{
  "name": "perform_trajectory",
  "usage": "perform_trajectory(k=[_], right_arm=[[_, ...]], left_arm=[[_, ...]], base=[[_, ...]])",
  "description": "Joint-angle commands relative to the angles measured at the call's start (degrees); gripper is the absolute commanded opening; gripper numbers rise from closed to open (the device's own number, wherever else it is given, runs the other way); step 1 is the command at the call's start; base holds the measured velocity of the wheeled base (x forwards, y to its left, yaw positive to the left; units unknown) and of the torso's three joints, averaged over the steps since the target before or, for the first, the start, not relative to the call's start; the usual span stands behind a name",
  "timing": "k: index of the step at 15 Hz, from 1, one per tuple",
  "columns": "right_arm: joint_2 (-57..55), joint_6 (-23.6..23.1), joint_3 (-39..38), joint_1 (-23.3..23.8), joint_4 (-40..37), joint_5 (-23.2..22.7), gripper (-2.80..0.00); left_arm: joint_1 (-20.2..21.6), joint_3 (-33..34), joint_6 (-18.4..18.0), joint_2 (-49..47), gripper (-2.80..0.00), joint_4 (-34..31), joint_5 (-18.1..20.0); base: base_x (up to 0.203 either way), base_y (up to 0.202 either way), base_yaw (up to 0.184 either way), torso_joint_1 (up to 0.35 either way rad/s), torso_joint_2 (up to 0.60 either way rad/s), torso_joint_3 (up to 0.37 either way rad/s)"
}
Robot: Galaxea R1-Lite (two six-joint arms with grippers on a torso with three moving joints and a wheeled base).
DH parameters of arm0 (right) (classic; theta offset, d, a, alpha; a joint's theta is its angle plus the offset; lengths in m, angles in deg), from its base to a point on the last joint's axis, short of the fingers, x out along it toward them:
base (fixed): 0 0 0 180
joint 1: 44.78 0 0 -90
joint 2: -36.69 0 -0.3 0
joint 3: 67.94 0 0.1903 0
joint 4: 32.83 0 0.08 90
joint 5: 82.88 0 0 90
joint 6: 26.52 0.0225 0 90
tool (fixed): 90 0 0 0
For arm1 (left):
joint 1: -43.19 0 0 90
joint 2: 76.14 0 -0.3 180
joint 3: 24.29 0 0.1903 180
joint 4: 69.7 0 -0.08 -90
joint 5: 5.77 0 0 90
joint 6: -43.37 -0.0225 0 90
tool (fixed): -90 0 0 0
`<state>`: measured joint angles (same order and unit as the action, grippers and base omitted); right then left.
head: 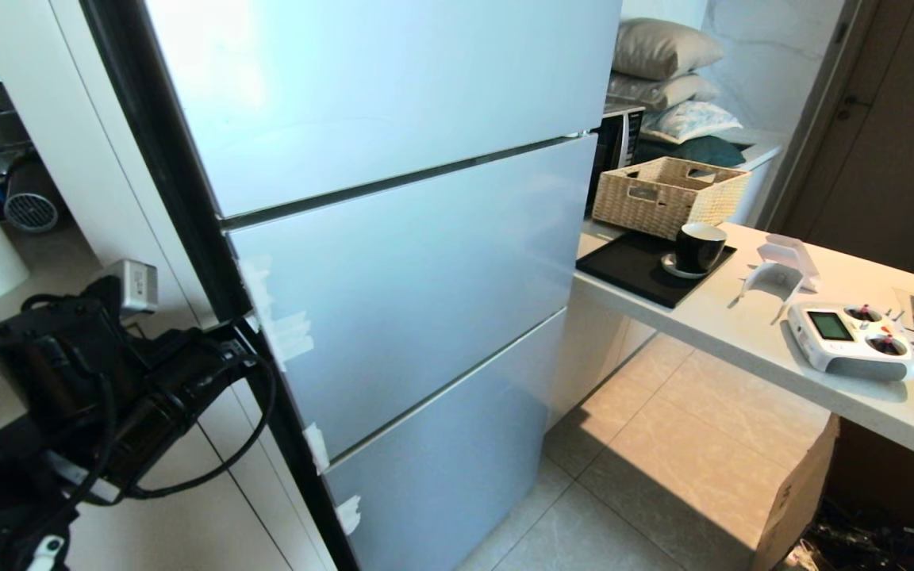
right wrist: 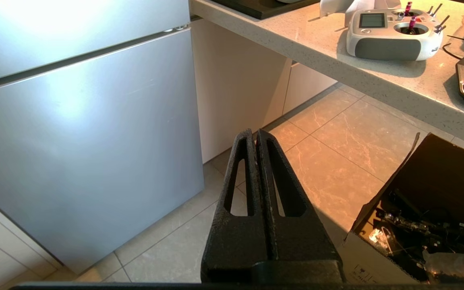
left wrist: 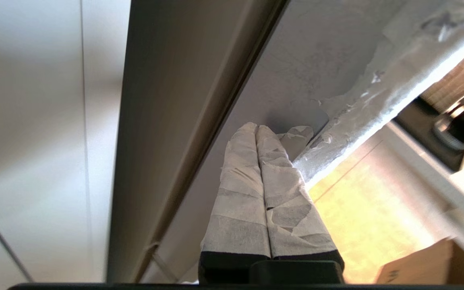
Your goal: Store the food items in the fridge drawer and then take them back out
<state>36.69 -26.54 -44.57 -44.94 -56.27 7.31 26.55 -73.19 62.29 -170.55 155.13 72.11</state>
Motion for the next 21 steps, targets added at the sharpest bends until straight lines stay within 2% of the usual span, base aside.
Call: perform_trajectory(k=[1, 3, 6, 11, 15, 19, 21], right_arm=[[-0.09, -0.05, 0.00, -0.10, -0.01, -0.01, -2.80], [-0.09, 0.02, 0.00, -0.05, -0.01, -0.01, -2.80], [-0.09, -0.06, 0.00, -0.02, -0.01, -0.01, -2.80], [-0.09, 0.02, 0.00, -0.02, -0.01, -0.01, -2.80], [-0.09, -0.06, 0.00, -0.02, -0.01, -0.01, -2.80], [-0.09, -0.06, 0.00, -0.02, -0.01, -0.01, -2.80], [-0.09, -0.06, 0.00, -0.02, -0.01, -0.01, -2.80]], left_arm=[[-0.88, 0.22, 0.50, -1.21, -2.80, 1.47, 0.25], [-1.02, 0.35, 0.59, -1.26, -2.80, 1.50, 0.36], [-1.52, 1.92, 1.12, -0.62, -2.80, 1.56, 2.95], [-2.94, 5.57, 1.03, -0.05, -2.80, 4.59, 3.06], [-6.32, 6.60, 1.02, 1.15, -2.80, 5.72, 3.53], [-11.87, 9.82, 0.71, 5.56, -2.80, 5.72, 8.16], [-13.79, 13.36, 0.76, 8.61, -2.80, 5.71, 11.92]], base=[[0.000, 0.000, 0.000, 0.000, 0.00, 0.000], [0.000, 0.000, 0.000, 0.000, 0.00, 0.000], [0.000, 0.000, 0.000, 0.000, 0.00, 0.000], [0.000, 0.000, 0.000, 0.000, 0.00, 0.000], [0.000, 0.000, 0.000, 0.000, 0.00, 0.000], [0.000, 0.000, 0.000, 0.000, 0.00, 0.000], [0.000, 0.000, 0.000, 0.000, 0.00, 0.000]])
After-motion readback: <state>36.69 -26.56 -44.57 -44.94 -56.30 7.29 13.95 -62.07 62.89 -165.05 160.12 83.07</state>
